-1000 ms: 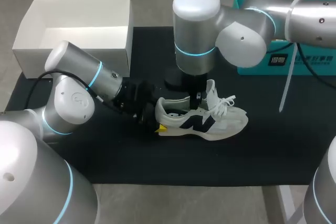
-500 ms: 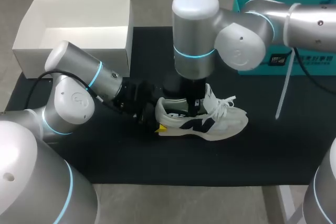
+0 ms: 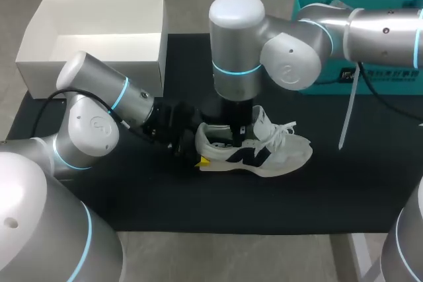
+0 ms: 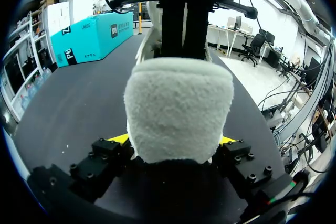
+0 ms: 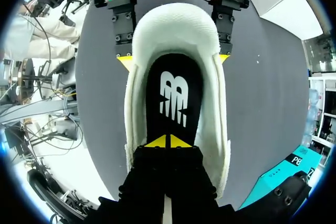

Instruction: Take the shoe out of the shoebox, open the shoe tongue, remove and reinsert the insole, then place the shoe into the shoebox

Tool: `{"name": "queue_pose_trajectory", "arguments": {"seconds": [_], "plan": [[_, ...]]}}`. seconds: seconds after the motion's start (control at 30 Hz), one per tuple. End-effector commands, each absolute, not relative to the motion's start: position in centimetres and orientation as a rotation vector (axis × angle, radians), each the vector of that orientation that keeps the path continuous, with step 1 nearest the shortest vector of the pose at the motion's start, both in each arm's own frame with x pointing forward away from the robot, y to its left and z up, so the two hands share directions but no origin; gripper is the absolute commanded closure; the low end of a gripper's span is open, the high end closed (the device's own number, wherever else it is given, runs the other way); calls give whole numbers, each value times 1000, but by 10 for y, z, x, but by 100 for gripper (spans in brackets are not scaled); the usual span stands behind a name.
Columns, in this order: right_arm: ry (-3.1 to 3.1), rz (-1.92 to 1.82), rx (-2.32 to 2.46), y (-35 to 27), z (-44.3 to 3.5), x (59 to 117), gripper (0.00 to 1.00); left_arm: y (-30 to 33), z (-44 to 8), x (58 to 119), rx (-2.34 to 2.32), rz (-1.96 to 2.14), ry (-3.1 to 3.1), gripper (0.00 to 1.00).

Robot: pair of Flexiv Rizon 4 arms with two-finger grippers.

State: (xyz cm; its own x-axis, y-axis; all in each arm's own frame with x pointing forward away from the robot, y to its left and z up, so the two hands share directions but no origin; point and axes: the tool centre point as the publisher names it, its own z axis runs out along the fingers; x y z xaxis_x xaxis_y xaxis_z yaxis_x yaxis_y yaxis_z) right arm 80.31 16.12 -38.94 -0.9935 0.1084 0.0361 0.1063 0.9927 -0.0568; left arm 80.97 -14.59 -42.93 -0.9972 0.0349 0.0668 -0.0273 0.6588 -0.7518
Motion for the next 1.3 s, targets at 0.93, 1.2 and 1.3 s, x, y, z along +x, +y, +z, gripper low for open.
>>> {"name": "queue_pose_trajectory", "arguments": {"seconds": [0.93,1.2,1.3], "plan": [[-3066,64,-333,142,-408,834,68,-145,-429,809,-7,1268,-2791,100],[-3019,61,-312,147,-428,830,63,-145,-429,809,-7,1268,-2791,100],[-3007,57,-313,147,-433,825,62,-145,-429,809,-7,1268,-2791,100]]}}
